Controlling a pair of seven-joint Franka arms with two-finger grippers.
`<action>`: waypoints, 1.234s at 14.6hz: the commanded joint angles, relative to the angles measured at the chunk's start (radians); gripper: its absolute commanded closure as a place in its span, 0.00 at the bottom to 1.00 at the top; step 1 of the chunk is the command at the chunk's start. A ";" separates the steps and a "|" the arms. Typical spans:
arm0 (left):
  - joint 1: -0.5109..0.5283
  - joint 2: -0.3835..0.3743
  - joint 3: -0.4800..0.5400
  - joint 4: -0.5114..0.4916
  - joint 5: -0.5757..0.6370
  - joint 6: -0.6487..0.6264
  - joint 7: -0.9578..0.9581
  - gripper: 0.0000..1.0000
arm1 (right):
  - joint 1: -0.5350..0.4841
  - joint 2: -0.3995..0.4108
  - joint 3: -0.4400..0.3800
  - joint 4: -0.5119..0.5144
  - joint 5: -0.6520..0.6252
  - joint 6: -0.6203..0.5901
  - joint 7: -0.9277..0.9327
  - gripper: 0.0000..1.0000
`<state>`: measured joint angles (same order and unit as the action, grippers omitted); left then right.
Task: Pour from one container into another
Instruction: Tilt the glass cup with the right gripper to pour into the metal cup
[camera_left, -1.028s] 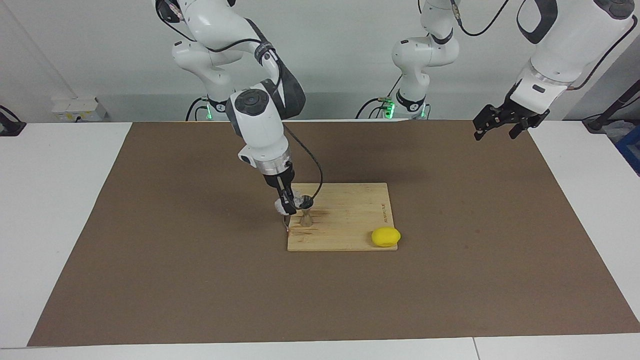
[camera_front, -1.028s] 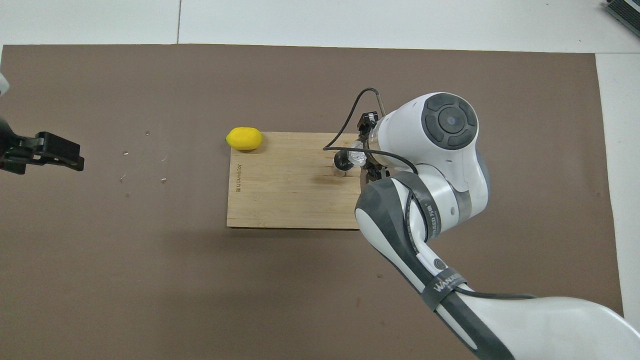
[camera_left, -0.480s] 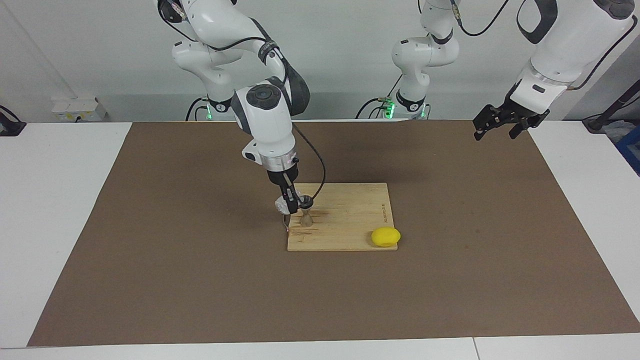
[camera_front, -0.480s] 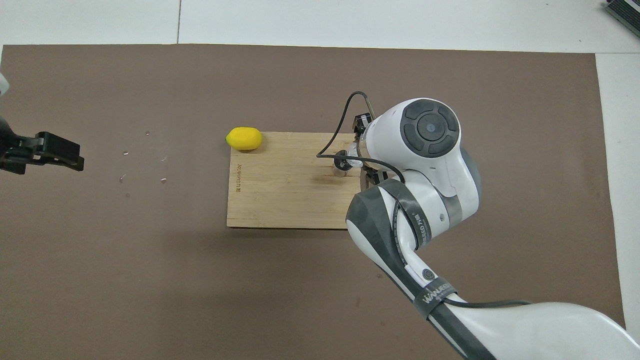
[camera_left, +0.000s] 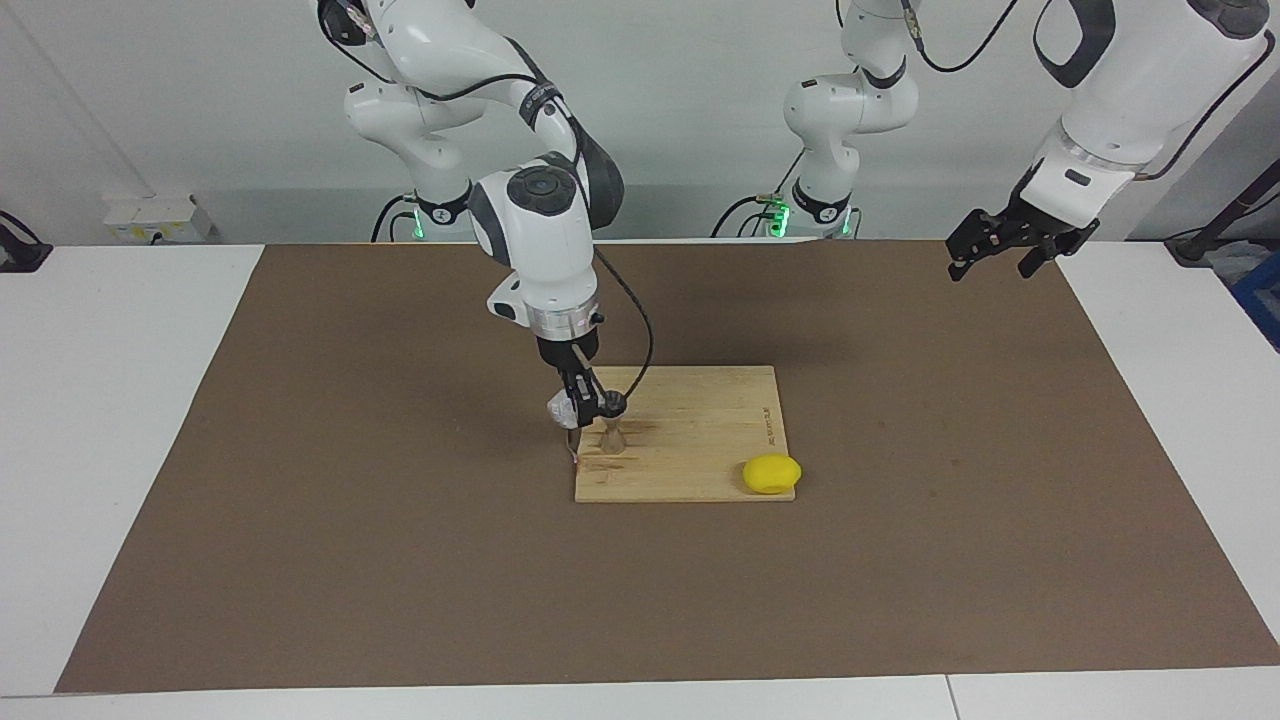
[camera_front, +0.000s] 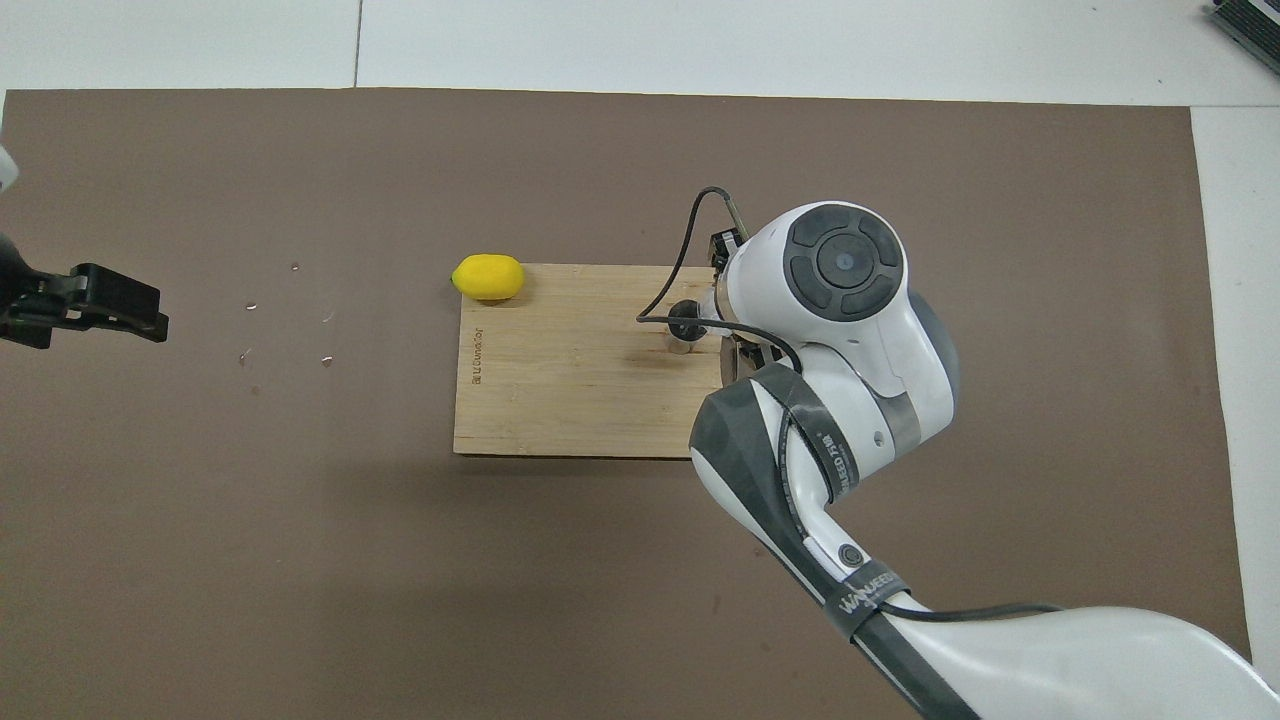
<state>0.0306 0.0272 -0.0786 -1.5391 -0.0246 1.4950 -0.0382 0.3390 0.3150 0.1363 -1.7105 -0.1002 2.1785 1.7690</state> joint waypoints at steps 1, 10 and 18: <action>-0.008 -0.012 0.003 -0.016 0.012 0.004 -0.002 0.00 | 0.012 0.013 0.002 0.029 -0.030 -0.028 0.032 1.00; -0.008 -0.012 0.003 -0.016 0.012 0.004 -0.002 0.00 | 0.011 0.015 0.005 0.057 -0.043 -0.065 0.030 1.00; -0.008 -0.012 0.003 -0.016 0.012 0.004 -0.002 0.00 | -0.006 0.015 0.005 0.065 0.025 -0.057 0.035 1.00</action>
<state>0.0306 0.0272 -0.0786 -1.5391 -0.0246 1.4950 -0.0382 0.3457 0.3151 0.1333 -1.6756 -0.1009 2.1382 1.7779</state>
